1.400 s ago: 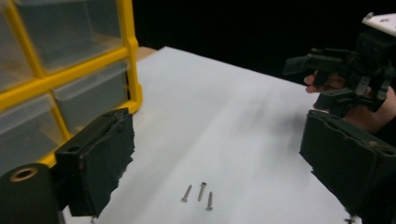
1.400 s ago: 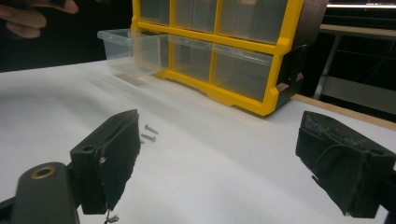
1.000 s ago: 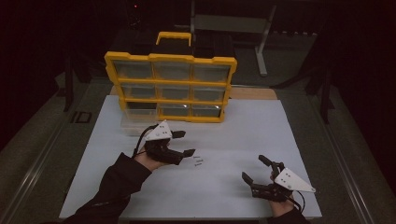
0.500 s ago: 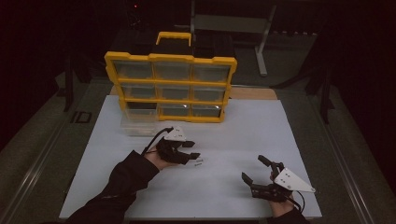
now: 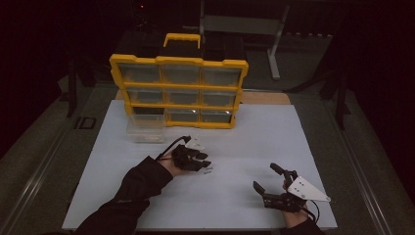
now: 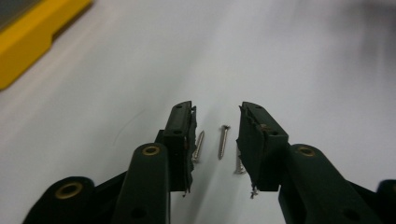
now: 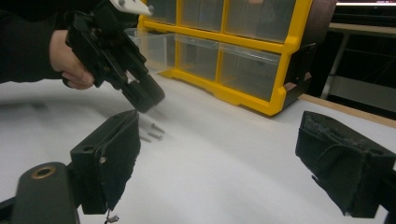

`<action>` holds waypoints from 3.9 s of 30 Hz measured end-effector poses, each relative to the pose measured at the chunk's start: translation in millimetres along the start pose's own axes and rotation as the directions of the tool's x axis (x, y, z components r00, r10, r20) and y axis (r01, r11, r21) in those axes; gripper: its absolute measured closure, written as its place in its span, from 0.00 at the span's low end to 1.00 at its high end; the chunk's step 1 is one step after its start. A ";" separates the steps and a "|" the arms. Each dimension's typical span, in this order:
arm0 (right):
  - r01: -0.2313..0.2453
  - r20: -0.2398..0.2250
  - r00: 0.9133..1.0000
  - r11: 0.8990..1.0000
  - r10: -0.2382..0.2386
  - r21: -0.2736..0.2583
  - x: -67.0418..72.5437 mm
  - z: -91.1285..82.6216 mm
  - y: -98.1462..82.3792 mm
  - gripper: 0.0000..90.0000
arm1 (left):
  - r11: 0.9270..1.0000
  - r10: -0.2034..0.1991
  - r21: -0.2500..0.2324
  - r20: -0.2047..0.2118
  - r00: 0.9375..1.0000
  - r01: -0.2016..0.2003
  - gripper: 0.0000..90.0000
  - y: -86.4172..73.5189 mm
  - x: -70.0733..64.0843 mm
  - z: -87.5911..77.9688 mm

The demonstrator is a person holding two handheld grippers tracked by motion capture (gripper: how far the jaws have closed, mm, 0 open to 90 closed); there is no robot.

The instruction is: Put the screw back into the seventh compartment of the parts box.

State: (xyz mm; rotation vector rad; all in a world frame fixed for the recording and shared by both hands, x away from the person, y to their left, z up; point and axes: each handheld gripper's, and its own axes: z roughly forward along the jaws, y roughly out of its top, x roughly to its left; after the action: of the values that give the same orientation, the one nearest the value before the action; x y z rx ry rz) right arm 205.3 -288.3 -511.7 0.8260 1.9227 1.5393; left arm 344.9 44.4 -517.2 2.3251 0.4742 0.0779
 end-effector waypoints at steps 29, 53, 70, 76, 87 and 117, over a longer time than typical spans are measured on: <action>-0.010 0.004 1.000 1.000 0.010 0.008 -1.6 0.3 -1.3 0.15 | 0.996 0.012 0.093 0.008 1.000 -0.012 0.95 -4.9 5.6 24.2; -0.007 0.007 1.000 1.000 0.007 0.007 -1.2 -0.7 -0.6 0.15 | 1.000 -0.015 0.007 -0.023 1.000 0.015 0.96 19.8 7.1 -33.3; -0.010 0.005 1.000 1.000 0.010 0.007 -1.3 -0.5 -0.7 0.15 | 0.994 -0.078 -0.081 -0.085 0.993 0.071 0.96 24.9 19.7 -82.4; -0.009 0.005 1.000 1.000 0.009 0.009 -1.3 -0.4 -0.8 0.15 | 0.990 -0.099 -0.111 -0.124 0.987 0.086 0.96 24.6 25.9 -101.4; -0.007 0.002 1.000 1.000 0.007 0.009 -0.9 0.0 -0.7 0.15 | 0.981 -0.155 -0.152 -0.213 0.965 0.124 0.96 17.7 41.6 -139.1; -0.012 0.001 1.000 1.000 0.012 0.010 -0.6 0.6 -1.1 0.15 | 0.907 -0.416 -0.238 -0.391 0.821 0.347 0.96 -23.7 81.3 -163.6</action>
State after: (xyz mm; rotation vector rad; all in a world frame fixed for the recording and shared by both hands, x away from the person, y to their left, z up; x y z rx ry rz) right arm 206.0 -288.5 -512.8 0.8434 1.9304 1.5370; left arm 381.4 198.3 -422.9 2.0066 1.1150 0.4322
